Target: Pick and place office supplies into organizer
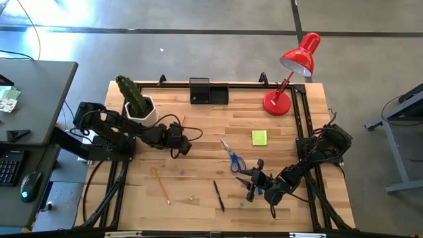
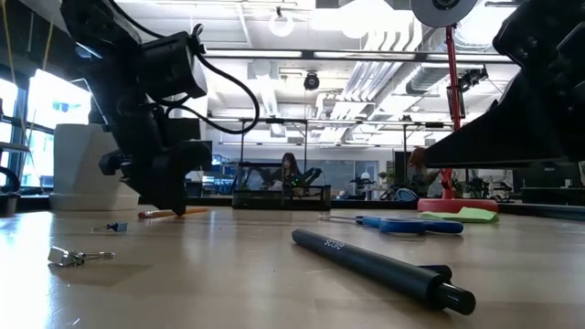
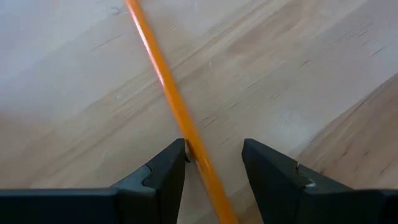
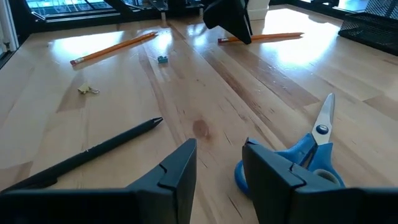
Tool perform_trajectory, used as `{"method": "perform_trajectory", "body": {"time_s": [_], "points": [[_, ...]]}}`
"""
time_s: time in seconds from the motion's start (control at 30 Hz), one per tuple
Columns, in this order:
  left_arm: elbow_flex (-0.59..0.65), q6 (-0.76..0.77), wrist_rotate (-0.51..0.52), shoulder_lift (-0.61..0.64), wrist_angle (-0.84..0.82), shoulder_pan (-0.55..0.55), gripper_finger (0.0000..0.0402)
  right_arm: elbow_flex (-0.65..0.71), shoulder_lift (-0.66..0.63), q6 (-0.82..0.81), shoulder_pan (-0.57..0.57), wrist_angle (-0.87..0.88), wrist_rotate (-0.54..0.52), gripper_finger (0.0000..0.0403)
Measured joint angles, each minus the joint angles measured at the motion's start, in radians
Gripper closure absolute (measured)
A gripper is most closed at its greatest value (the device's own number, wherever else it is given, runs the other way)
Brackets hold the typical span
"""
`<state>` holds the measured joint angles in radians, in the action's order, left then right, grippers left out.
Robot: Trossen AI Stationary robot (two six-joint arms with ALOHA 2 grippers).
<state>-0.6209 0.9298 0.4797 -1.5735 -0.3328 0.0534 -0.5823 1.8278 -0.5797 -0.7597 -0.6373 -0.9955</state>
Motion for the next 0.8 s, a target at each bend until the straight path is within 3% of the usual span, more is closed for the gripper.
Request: {"method": "perform_trajectory", "body": {"time_s": [0.8], "points": [[0.04,-0.006,-0.041,0.005,0.04,0.0,0.0245,0.0,0.0,-0.026,-0.015,0.004,-0.01,0.0279]]}}
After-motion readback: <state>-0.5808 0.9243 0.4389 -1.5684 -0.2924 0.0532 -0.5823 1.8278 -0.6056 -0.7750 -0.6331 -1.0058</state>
